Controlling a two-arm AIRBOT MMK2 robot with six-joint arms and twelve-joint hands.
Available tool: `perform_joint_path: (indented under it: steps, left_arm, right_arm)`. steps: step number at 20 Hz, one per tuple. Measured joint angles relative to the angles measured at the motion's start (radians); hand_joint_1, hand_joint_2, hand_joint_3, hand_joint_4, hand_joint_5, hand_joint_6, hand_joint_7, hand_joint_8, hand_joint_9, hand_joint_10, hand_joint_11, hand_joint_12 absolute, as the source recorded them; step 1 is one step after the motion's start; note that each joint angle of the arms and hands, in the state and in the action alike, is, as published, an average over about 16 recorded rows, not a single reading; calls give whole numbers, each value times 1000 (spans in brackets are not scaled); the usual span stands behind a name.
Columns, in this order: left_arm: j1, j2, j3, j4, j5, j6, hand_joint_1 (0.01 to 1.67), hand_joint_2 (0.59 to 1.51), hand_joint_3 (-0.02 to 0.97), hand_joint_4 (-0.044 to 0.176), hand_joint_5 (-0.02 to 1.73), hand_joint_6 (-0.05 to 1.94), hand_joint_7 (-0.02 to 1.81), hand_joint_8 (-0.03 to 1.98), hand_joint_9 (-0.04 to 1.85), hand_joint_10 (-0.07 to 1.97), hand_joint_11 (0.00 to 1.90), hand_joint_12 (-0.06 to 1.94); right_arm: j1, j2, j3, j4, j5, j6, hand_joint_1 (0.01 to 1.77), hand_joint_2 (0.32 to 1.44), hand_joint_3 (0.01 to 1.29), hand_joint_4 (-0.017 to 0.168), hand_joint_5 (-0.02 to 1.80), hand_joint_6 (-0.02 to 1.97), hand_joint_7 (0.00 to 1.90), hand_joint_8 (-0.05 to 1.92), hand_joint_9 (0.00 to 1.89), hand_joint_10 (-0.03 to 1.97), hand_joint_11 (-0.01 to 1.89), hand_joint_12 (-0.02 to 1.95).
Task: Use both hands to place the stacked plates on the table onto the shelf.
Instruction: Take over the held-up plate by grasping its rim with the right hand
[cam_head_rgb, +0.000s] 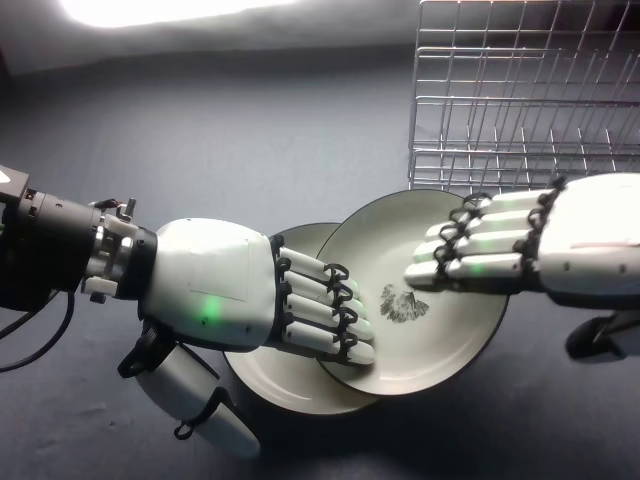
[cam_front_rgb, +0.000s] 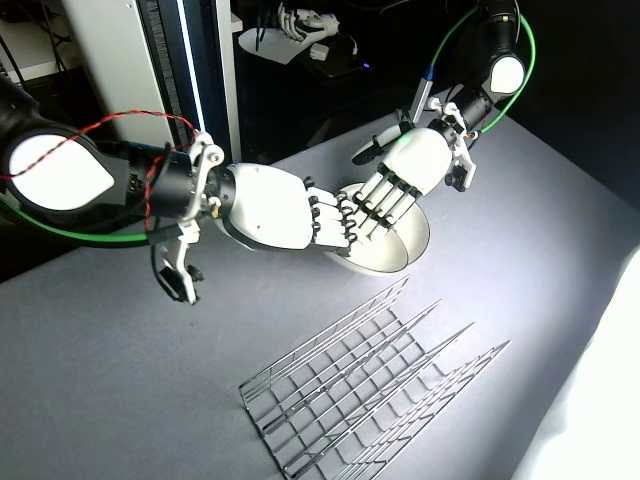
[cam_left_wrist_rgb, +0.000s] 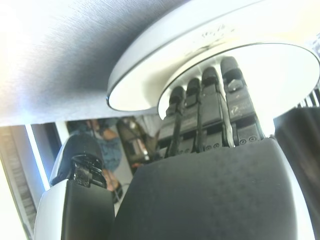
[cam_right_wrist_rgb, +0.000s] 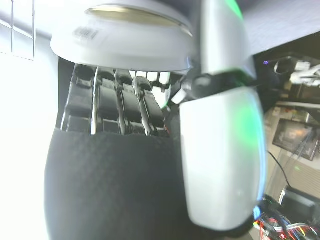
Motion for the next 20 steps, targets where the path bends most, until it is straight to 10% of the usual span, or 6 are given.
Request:
perform_joint_path:
  steps: [20]
  left_arm:
    - [-2, -1, 3, -6, -2, -2, 16, 1191, 3, -6, 142, -23, 119, -12, 151, -5, 117, 166]
  right_arm:
    - [39, -196, 122, 4, -64, -1, 1436, 974, 17, -1, 108, 26, 79, 17, 70, 22, 16, 649]
